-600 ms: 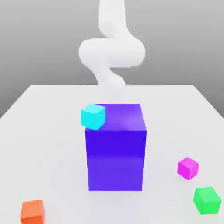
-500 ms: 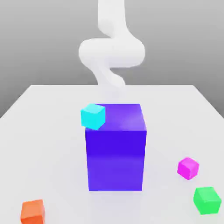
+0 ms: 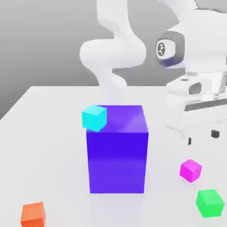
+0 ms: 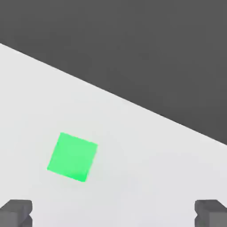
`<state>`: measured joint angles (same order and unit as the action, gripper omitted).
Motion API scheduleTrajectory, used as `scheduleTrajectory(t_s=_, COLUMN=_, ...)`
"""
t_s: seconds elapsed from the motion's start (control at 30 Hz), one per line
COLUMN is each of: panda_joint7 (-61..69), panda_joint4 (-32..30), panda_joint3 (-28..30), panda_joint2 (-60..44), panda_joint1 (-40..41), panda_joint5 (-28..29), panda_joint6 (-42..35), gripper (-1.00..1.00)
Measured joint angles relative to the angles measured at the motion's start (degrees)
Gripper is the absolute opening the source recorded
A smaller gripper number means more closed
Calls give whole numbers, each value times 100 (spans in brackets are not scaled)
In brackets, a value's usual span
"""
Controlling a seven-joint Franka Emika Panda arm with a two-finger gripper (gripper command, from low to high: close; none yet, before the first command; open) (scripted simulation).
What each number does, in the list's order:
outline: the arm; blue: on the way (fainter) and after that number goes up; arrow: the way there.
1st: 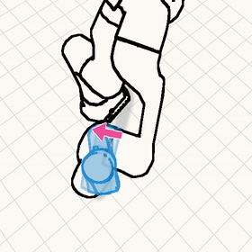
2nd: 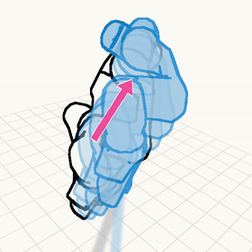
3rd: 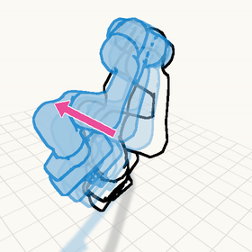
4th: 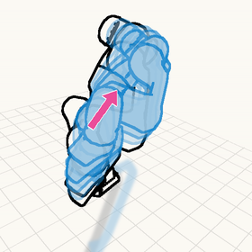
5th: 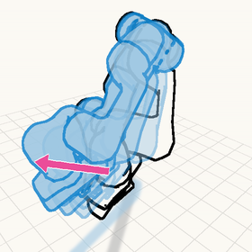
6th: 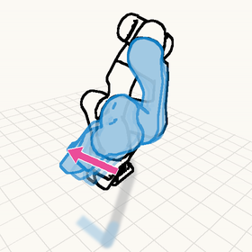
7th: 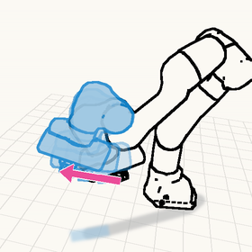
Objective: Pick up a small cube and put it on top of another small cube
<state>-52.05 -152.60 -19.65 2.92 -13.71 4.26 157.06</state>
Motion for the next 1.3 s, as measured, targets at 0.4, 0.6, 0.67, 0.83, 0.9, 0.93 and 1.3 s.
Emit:
scheduleTrajectory(t_s=0.4, panda_joint7=-1143, panda_joint4=-107, panda_joint3=1178, panda_joint2=-2206, panda_joint1=-1426, panda_joint5=1439, panda_joint6=1519, gripper=-100)
scheduleTrajectory(t_s=0.6, panda_joint7=-1146, panda_joint4=-113, panda_joint3=1160, panda_joint2=-2183, panda_joint1=-1412, panda_joint5=1437, panda_joint6=1508, gripper=-100)
scheduleTrajectory(t_s=0.67, panda_joint7=-939, panda_joint4=-187, panda_joint3=854, panda_joint2=-1868, panda_joint1=-1170, panda_joint5=1163, panda_joint6=1266, gripper=-100)
scheduleTrajectory(t_s=0.83, panda_joint7=-240, panda_joint4=-276, panda_joint3=361, panda_joint2=-996, panda_joint1=-852, panda_joint5=208, panda_joint6=503, gripper=-100)
scheduleTrajectory(t_s=0.9, panda_joint7=-238, panda_joint4=46, panda_joint3=396, panda_joint2=-1013, panda_joint1=-785, panda_joint5=118, panda_joint6=199, gripper=-100)
scheduleTrajectory(t_s=0.93, panda_joint7=-259, panda_joint4=238, panda_joint3=430, panda_joint2=-1055, panda_joint1=-753, panda_joint5=97, panda_joint6=48, gripper=-100)
scheduleTrajectory(t_s=1.3, panda_joint7=-717, panda_joint4=1786, panda_joint3=926, panda_joint2=-2223, panda_joint1=-647, panda_joint5=331, panda_joint6=-345, gripper=-100)
